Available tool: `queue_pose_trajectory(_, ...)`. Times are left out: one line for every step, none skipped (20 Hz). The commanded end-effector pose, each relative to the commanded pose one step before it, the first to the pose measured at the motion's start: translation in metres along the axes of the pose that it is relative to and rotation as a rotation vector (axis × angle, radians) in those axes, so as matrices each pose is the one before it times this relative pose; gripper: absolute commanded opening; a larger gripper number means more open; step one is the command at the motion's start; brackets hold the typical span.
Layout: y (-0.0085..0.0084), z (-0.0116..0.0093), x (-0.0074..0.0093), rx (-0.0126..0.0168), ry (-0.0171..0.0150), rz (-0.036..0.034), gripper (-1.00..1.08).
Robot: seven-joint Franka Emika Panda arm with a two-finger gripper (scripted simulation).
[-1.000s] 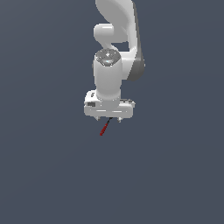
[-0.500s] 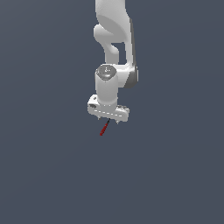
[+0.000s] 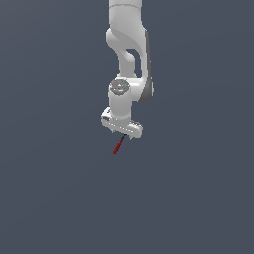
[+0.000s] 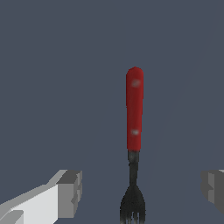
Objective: Pick up the object and move it to a goal position.
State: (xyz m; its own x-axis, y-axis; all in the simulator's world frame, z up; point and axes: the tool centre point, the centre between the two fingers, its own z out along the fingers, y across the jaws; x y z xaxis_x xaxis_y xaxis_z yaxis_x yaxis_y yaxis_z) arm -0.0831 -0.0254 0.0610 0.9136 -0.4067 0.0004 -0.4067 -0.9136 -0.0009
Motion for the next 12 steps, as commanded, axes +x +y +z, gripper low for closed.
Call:
queue_pose_trajectory(0.00242,0.00381,-0.00355,-0.00071,-0.00014,0.01679,1.00)
queue_pose_trajectory(0.00042,0.00062,-0.00056,-0.00019,-0.00018,0.00248,1.00)
queue_pose_trajectory(0.00007,0.00020,-0.00021,-0.00005,-0.00005,0.00069,1.00)
queue_pose_trajectory(-0.00059,-0.00086,0.00086,-0.00009,-0.00063,-0.00503,1.00)
queue_pose_trajectory(-0.00001,0.00030,-0.00002,0.00000,0.00000,0.00000,1.00)
queue_pose_trajectory(-0.00002,0.00090,-0.00006,0.00000,0.00000,0.00000,1.00)
queue_pose_trajectory(-0.00004,0.00150,-0.00011,0.00000,0.00000,0.00000,1.00)
queue_pose_trajectory(0.00028,0.00206,-0.00002,0.00002,0.00006,0.00069,1.00)
queue_pose_trajectory(-0.00007,0.00268,-0.00019,0.00000,0.00000,0.00000,1.00)
queue_pose_trajectory(0.00025,0.00323,-0.00011,0.00000,0.00007,0.00069,1.00)
queue_pose_trajectory(-0.00010,0.00384,-0.00028,0.00000,0.00000,0.00000,1.00)
queue_pose_trajectory(0.00022,0.00436,-0.00018,0.00000,0.00007,0.00069,1.00)
